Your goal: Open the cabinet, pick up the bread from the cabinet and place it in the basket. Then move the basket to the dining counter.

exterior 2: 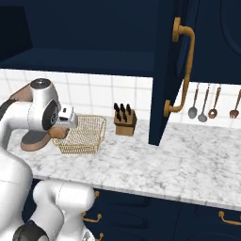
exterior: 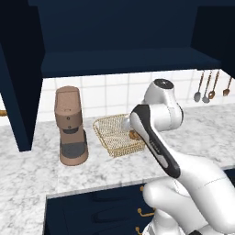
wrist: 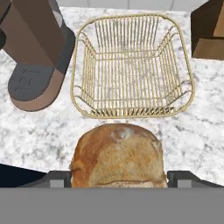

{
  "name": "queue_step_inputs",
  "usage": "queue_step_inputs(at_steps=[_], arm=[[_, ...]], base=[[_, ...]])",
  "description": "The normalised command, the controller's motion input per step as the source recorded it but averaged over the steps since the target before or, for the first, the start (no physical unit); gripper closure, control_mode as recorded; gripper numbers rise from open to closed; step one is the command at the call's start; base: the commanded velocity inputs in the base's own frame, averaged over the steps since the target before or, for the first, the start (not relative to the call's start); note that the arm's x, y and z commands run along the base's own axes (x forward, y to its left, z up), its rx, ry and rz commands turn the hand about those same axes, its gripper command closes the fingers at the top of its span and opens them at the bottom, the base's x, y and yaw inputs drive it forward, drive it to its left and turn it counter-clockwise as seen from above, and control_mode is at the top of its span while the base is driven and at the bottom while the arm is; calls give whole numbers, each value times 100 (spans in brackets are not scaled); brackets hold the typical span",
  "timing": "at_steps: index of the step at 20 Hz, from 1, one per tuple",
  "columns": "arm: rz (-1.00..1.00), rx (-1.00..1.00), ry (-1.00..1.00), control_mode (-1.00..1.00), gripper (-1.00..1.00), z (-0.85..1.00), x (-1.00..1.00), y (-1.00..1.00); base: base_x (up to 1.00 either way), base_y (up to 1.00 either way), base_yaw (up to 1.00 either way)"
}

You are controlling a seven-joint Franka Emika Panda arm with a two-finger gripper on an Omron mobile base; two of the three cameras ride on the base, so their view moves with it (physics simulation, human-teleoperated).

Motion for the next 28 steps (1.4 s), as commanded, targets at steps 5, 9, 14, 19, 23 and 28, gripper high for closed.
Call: queue_step_inputs(at_steps=[5, 9, 14, 19, 23, 28], arm=[[-10, -5, 15, -100, 100, -52, 85, 0], [-13, -3, 18, -100, 100, -40, 90, 0], [-13, -5, 10, -100, 100, -52, 85, 0], [-11, -6, 11, -100, 100, -49, 60, 11], [-2, 0, 8, -100, 100, -40, 31, 21], [-1, 0, 3, -100, 100, -29, 33, 10]], base=[[0, 0, 0], [0, 0, 0], [0, 0, 0], [0, 0, 0], [0, 0, 0], [0, 0, 0]])
